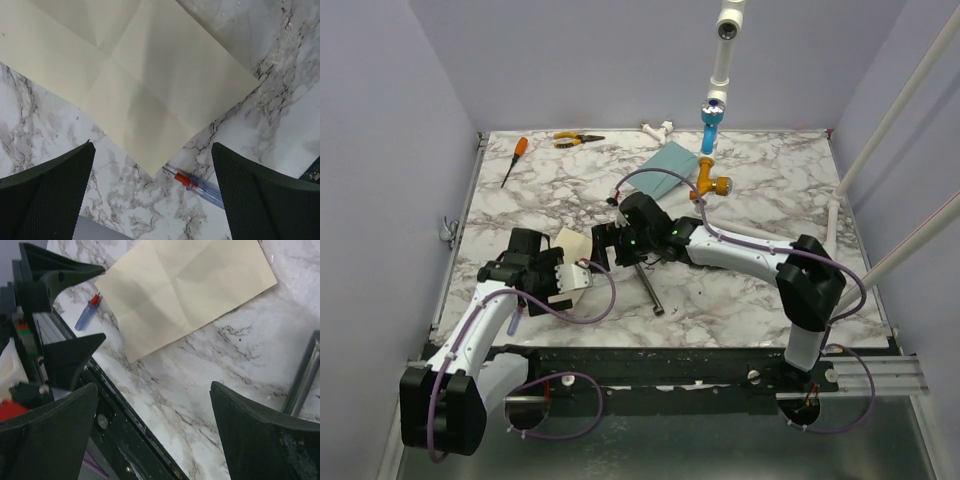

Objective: Place the letter into the envelope and seal it

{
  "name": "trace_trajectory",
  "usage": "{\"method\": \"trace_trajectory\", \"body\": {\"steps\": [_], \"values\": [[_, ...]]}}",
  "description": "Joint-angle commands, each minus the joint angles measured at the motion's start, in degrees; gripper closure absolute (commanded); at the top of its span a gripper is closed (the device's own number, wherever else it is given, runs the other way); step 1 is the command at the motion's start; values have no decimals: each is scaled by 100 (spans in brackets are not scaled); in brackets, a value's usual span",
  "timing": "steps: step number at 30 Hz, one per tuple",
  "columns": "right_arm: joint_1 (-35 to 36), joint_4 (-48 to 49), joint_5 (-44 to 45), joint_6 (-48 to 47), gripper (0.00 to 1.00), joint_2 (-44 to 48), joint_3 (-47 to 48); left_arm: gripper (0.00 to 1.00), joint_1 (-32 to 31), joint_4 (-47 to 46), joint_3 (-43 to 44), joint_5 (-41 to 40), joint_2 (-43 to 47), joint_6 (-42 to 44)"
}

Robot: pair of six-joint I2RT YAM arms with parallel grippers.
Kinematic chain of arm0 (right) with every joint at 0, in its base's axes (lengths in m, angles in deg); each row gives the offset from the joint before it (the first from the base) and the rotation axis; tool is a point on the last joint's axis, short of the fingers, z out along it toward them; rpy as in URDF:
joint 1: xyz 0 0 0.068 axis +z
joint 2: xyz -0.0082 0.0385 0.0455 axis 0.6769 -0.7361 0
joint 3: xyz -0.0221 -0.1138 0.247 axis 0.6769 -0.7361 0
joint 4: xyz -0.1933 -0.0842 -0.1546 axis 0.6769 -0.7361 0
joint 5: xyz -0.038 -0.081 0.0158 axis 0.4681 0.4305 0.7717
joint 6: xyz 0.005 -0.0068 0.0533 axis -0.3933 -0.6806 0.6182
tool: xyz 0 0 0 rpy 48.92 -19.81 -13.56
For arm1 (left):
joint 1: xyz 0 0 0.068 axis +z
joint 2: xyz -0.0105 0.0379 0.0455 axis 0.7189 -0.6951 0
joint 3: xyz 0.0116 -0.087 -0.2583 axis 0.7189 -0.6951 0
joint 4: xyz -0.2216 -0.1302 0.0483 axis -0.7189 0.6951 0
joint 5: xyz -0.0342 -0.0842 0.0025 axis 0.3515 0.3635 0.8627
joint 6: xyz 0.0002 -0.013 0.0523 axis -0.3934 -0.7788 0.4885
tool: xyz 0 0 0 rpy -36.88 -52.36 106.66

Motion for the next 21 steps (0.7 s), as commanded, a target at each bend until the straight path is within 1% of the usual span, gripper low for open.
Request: {"method": "trace_trajectory", "body": {"steps": [1,4,7,10,15,18,21], "values": [[4,-89,-207,417,4,-394,394,1,-268,-489,-316,528,52,303],[-31,119,-153,647,2,-469,333,1,-486,-615,-666,431,75,414],[-186,163,-267,909,2,-791,526,1,-519,-747,-919,319,131,656],[-328,172,-285,1057,4,-1239,975,1,-526,-967,-1013,232,185,724],[-405,-269,17,1018,5,-1971,2019,1,-598,-1357,-1053,139,245,605],[-517,-325,389,1027,6,-2173,2144,1,-646,-1420,-1113,76,286,567],[-585,-471,623,764,6,-2466,2529,1,-695,-1455,-1158,46,318,542]]}}
